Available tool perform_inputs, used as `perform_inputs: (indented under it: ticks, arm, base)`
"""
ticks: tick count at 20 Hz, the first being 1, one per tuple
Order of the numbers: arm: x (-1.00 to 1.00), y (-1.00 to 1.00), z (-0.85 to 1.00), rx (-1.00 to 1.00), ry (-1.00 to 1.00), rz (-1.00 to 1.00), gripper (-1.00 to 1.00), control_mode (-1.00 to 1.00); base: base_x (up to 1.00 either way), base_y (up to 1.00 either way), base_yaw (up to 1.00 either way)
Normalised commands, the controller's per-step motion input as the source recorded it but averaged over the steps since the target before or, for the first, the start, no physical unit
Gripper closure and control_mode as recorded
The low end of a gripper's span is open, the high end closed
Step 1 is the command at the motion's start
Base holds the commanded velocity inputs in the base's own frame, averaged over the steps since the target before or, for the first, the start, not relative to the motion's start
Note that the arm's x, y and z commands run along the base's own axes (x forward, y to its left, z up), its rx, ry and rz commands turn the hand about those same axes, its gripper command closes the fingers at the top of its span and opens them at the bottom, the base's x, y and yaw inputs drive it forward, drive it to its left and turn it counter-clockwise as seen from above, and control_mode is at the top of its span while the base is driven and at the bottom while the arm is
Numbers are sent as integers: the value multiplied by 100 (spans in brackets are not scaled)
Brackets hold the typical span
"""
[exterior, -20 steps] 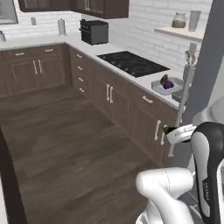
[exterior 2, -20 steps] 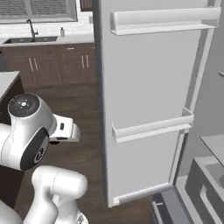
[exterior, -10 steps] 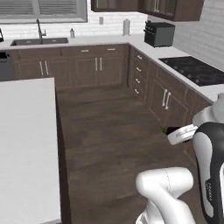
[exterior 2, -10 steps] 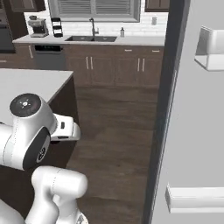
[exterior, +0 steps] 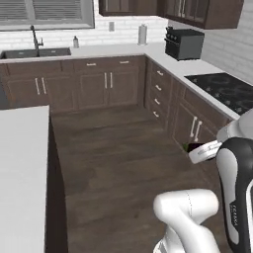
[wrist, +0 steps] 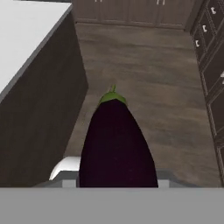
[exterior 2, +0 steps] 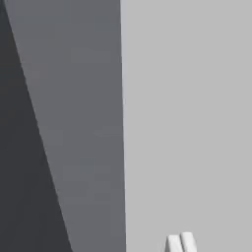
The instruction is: Place one eggplant and one steak in each tupperware on the nearby counter, to pack two identical lunches.
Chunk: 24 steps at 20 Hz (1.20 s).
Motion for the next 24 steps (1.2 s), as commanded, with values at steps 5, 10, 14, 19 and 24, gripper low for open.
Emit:
perform_inputs:
  ticks: [5,10,14,19,24]
  arm:
    - [0,0,0,0,0,0,100,100]
    - [0,0,0,0,0,0,100,100]
    - [0,0,0,0,0,0,100,100]
    - [0,0,0,0,0,0,100,100]
    - [0,0,0,0,0,0,100,100]
  base:
    - [91,-60,-49]
    - [18,-52,-89]
    - [5,-34,-97]
    - [24,7,-97]
    - [86,6,-68]
